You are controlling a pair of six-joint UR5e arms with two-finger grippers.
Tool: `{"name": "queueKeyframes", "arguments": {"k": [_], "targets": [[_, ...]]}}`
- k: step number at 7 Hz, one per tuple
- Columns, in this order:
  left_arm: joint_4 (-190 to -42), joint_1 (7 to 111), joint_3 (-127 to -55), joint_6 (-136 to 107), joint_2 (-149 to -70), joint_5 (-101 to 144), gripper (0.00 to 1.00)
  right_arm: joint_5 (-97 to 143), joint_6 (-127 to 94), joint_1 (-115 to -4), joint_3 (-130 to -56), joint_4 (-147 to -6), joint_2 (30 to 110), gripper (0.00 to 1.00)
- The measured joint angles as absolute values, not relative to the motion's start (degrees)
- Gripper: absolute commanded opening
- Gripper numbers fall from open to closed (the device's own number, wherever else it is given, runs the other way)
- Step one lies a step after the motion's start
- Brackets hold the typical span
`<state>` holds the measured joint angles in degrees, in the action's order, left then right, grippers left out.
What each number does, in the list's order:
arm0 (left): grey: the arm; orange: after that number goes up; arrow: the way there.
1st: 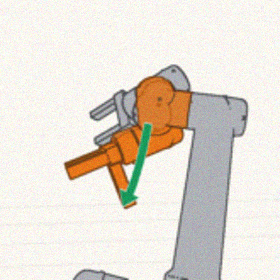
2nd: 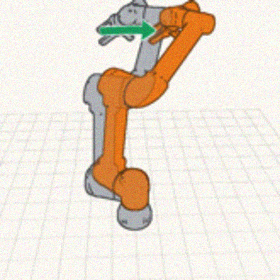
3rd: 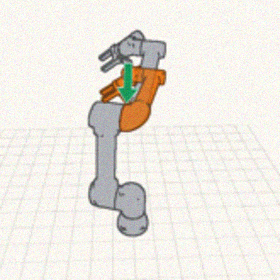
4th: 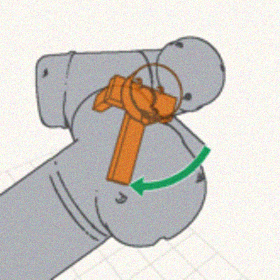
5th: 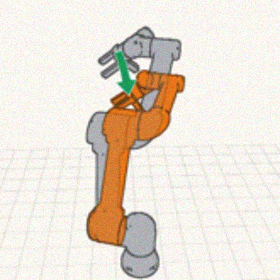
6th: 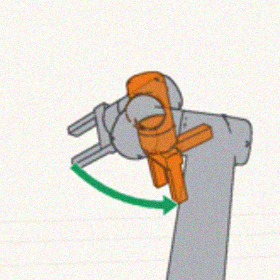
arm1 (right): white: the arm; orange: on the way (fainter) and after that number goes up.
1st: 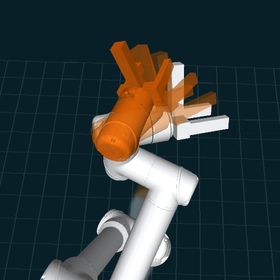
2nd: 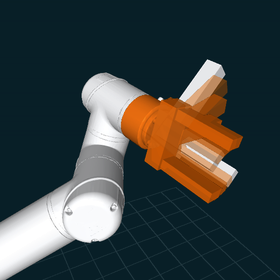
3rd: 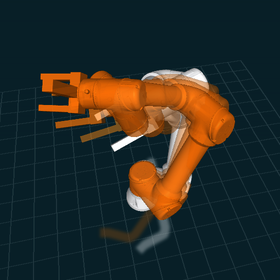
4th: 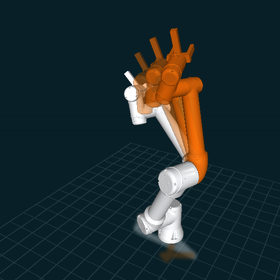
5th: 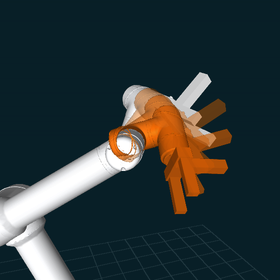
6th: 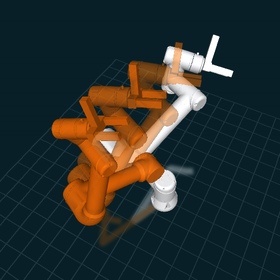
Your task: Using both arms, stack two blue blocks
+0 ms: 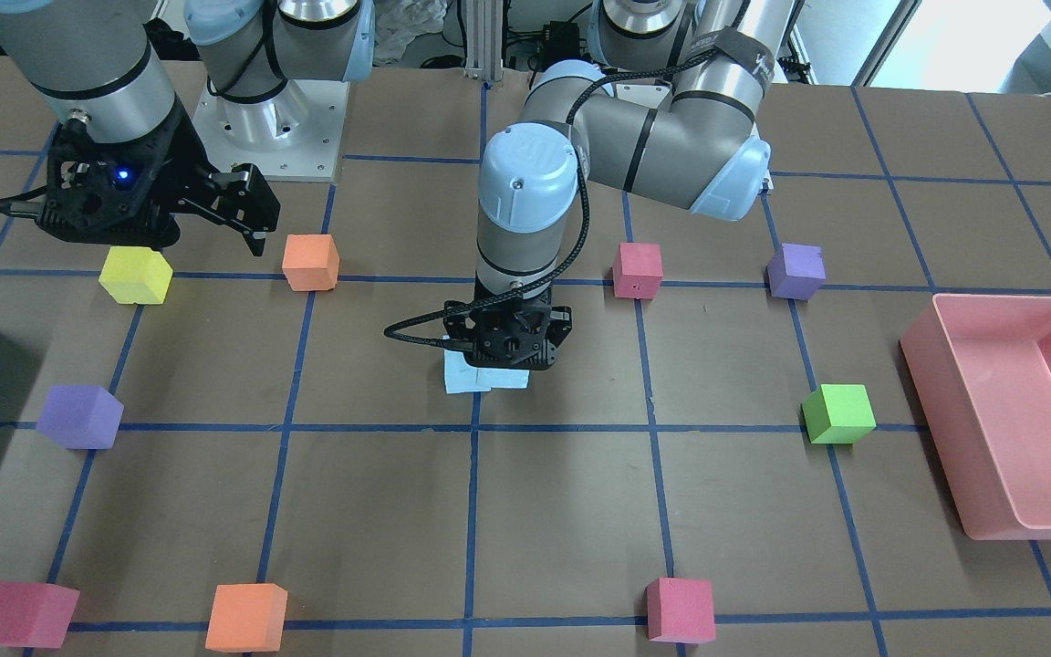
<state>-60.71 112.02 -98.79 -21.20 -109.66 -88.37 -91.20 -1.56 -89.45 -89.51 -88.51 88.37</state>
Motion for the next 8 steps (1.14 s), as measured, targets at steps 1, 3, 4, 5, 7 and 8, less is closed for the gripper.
{"name": "queueKeyframes", "arguments": {"k": [1, 3, 4, 5, 7, 8], "targets": [[-60.5, 113.7, -99.6, -23.1, -109.8, -88.3, 0.0, -91.4, -1.7, -89.2, -89.6, -88.1, 89.1, 1.0], [-60.1, 115.1, -100.0, -24.5, -110.2, -88.1, 0.0, -91.5, -1.9, -89.1, -89.8, -87.0, 90.2, 1.0], [-59.8, 115.3, -100.0, -25.3, -110.6, -87.9, 0.0, -91.5, -1.9, -89.0, -89.8, -86.8, 90.4, 1.0], [-59.2, 115.4, -100.0, -26.0, -111.0, -87.6, 0.0, -91.5, -2.0, -89.0, -89.8, -86.7, 90.5, 1.0], [-58.3, 115.6, -99.9, -27.0, -111.7, -87.3, 0.19, -91.4, -2.0, -89.1, -89.8, -86.9, 90.9, 1.0], [-58.1, 115.6, -100.0, -27.2, -112.0, -87.3, 0.71, -91.4, -1.9, -89.1, -89.8, -87.1, 90.9, 1.0]]}}
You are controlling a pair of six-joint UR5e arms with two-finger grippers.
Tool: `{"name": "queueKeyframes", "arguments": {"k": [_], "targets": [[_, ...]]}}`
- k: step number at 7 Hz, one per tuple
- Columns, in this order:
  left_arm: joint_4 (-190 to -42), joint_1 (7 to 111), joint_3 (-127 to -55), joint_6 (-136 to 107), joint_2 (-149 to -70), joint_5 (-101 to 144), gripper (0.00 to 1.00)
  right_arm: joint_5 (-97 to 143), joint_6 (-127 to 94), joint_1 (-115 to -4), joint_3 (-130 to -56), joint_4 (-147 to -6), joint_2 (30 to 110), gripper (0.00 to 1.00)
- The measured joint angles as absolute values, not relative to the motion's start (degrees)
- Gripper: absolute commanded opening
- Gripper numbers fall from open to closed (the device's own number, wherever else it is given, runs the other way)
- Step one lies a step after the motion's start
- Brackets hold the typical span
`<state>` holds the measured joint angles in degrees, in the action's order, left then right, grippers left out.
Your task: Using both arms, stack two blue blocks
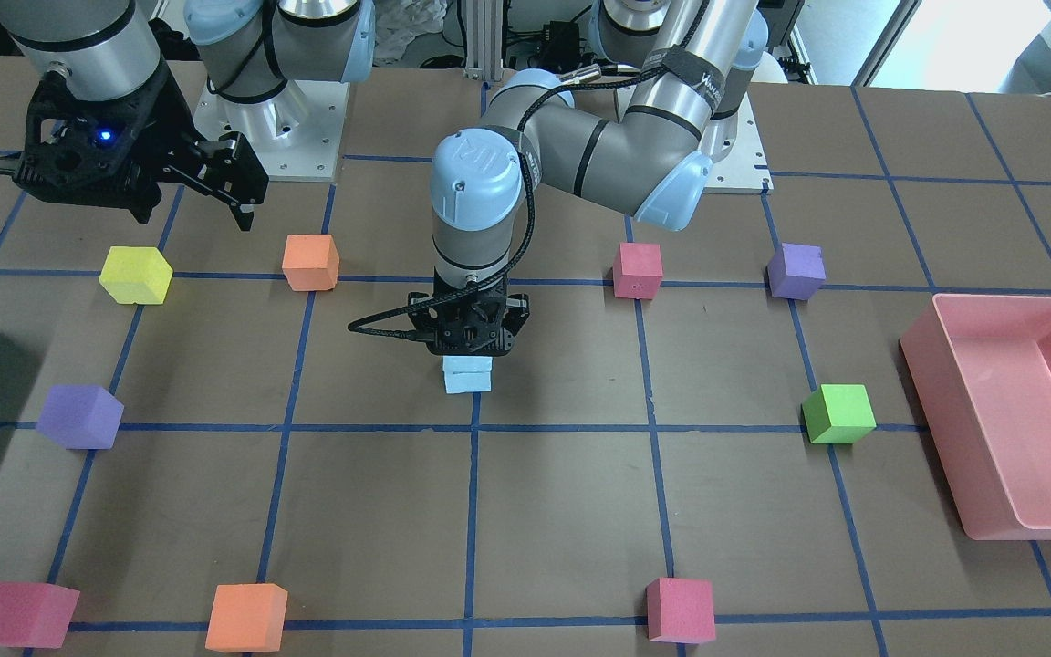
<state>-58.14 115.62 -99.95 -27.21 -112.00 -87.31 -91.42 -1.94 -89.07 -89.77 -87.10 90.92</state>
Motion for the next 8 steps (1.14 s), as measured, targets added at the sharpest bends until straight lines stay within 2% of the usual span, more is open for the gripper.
{"name": "queueKeyframes", "arguments": {"k": [1, 4, 8], "targets": [[-58.1, 115.6, -100.0, -27.5, -112.4, -87.4, 0.83, -91.4, -1.9, -89.1, -89.7, -87.3, 91.0, 1.0], [-57.7, 115.7, -99.7, -29.7, -113.1, -87.4, 1.0, -91.4, -1.9, -89.1, -89.8, -87.6, 91.0, 1.0], [-62.1, 110.4, -95.6, -27.3, -107.9, -84.6, 1.0, -91.4, -1.9, -89.0, -89.7, -87.3, 91.1, 1.0]]}}
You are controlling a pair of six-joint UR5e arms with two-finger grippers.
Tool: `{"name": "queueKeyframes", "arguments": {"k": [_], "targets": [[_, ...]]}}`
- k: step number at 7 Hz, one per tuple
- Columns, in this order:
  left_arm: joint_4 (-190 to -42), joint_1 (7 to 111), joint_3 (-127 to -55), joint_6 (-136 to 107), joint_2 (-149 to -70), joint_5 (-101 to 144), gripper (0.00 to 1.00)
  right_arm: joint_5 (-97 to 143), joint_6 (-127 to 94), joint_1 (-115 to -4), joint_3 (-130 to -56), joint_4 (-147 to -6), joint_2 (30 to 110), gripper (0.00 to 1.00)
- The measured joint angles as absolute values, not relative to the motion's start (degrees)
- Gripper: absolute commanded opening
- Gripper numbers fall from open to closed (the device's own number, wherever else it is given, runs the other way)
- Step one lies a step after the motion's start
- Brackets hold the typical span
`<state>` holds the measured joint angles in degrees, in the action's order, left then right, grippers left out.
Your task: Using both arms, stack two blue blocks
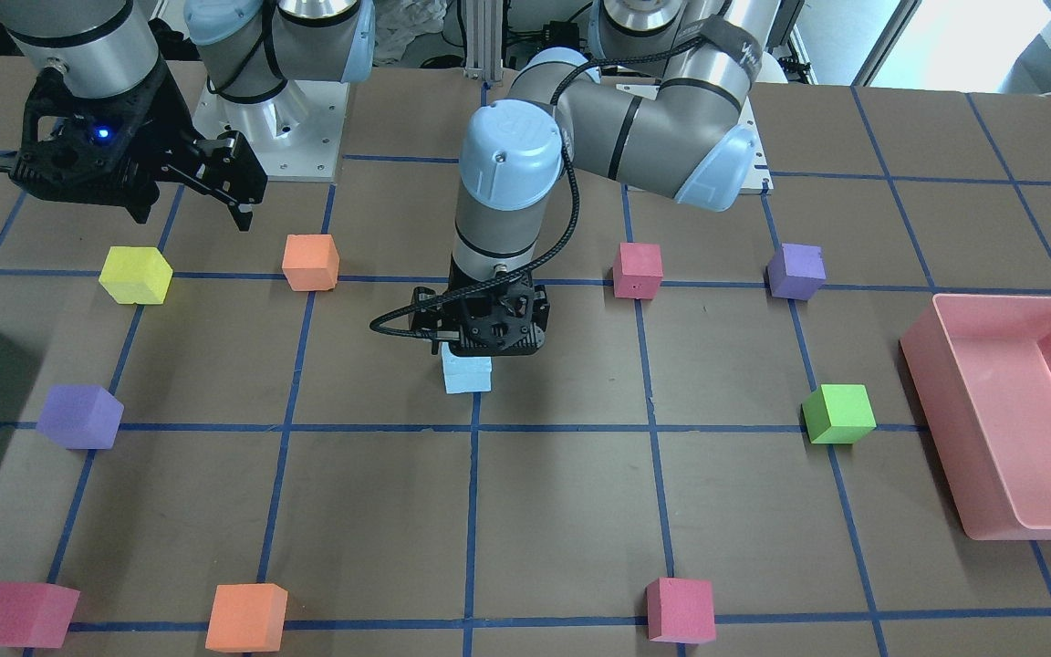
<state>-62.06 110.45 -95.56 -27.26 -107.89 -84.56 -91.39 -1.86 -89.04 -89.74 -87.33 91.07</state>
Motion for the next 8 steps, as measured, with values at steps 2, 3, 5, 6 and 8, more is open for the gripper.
{"name": "queueKeyframes", "arguments": {"k": [2, 3, 5, 6, 8], "targets": [[-75.7, 101.0, -90.6, -13.3, -103.0, -84.6, 1.0, -91.2, -1.8, -89.1, -89.7, -87.3, 91.2, 1.0], [-82.2, 95.6, -87.9, -6.3, -100.7, -85.1, 1.0, -91.1, -1.8, -89.1, -89.7, -87.2, 91.2, 1.0], [-91.1, 90.7, -84.1, -0.8, -95.7, -87.4, 1.0, -91.1, -1.5, -89.1, -89.7, -87.0, 91.4, 1.0], [-92.7, 90.4, -84.2, 0.0, -92.9, -87.9, 1.0, -91.2, -1.4, -89.1, -89.7, -86.9, 91.5, 1.0], [-92.8, 90.1, -85.6, 1.0, -90.2, -88.4, 1.0, -91.0, -1.3, -89.1, -89.7, -86.8, 91.5, 1.0]]}}
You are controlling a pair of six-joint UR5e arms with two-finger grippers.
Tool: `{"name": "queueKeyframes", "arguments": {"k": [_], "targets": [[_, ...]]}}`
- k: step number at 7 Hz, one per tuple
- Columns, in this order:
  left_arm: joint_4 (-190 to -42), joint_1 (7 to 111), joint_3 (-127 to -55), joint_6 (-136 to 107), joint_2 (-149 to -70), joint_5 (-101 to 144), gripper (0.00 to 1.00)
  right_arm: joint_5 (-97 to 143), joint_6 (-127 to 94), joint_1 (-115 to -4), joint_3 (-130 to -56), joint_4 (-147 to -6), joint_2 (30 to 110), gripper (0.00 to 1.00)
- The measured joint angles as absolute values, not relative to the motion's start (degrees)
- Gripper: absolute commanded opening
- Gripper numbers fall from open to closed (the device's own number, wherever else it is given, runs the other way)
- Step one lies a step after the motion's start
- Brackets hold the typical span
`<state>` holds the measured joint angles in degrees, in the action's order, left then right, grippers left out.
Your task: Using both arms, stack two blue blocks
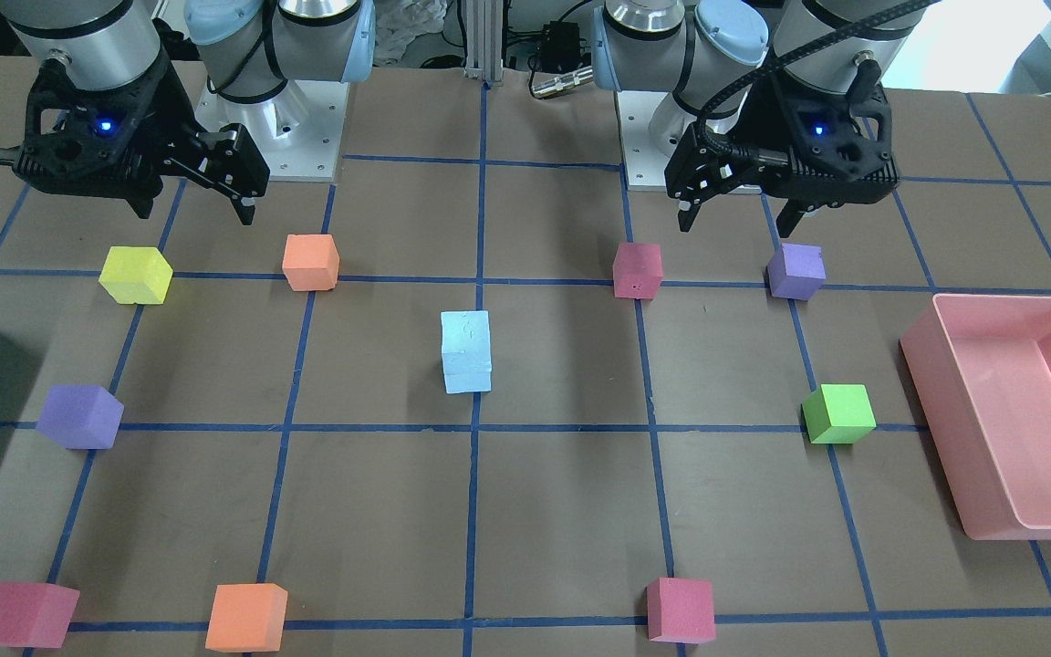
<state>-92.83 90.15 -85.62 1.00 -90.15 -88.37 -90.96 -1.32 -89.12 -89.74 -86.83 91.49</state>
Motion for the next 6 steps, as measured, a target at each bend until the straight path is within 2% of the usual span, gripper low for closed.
{"name": "queueKeyframes", "arguments": {"k": [6], "targets": [[-91.6, 89.8, -86.2, 0.6, -89.6, -91.5, 1.0, -90.7, -1.3, -89.1, -89.7, -86.8, 91.5, 1.0]]}}
